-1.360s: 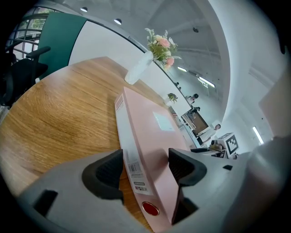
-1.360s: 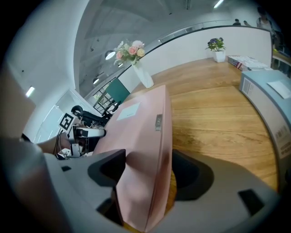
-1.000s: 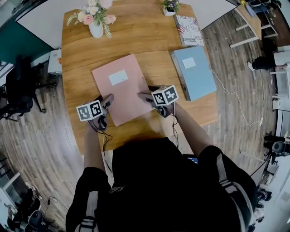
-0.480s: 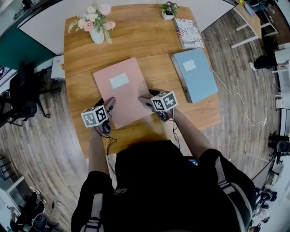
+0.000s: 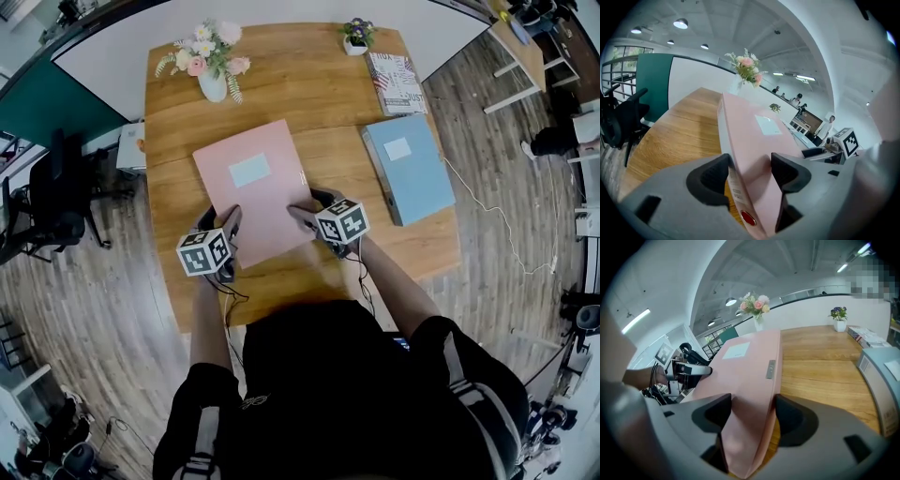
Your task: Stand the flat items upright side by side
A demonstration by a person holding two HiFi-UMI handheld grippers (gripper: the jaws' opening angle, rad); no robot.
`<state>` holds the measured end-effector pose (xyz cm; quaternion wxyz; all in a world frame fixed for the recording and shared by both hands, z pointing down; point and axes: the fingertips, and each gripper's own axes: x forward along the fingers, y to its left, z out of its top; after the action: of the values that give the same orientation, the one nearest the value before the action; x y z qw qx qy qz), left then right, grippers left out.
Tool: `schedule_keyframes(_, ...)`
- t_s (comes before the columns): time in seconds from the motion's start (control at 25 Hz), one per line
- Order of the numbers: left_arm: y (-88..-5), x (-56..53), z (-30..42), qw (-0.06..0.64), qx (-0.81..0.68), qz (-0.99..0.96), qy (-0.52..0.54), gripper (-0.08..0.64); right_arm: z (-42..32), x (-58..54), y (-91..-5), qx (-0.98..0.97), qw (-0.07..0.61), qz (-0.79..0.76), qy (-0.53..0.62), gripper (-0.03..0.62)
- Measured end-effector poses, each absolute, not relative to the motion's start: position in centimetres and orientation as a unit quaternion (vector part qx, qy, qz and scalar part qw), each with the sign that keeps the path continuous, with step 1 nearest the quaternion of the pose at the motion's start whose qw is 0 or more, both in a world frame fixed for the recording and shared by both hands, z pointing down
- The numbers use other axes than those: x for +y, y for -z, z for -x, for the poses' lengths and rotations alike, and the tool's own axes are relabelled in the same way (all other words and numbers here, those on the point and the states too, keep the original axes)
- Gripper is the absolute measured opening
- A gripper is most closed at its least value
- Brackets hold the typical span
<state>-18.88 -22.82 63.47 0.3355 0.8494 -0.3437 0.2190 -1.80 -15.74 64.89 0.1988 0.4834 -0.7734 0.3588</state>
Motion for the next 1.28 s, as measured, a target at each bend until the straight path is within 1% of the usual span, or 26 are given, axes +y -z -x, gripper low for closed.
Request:
schedule_keyframes(0.4,-59.4,-23.3,20.4,0.254,-0.389,-0.863,-0.196,0.284,3.1,-17.6,-62.7,-0.809,0.176,-0.478,-0.294,0.299)
schedule_keyframes(0.72,-57.3,-22.4,22.5,0.202,-0.432,-0.862,-0.172,0.282,4.9,-18.1,-61.4,-0.838,0.159,-0.468,-0.231,0.296)
schedule_keyframes(1.04,-55.5,-21.7,23.7,0.158,-0.460,-0.860,-0.152,0.282,5.9,-18.7,-60.3,-0.855,0.157,-0.461,-0.181,0.296)
schedule_keyframes(1.28,-54.2,-22.4,23.0,0.118,-0.469,-0.864,-0.140,0.282,5.4,-19.9,-59.6,-0.856,0.153,-0.470,-0.149,0.296)
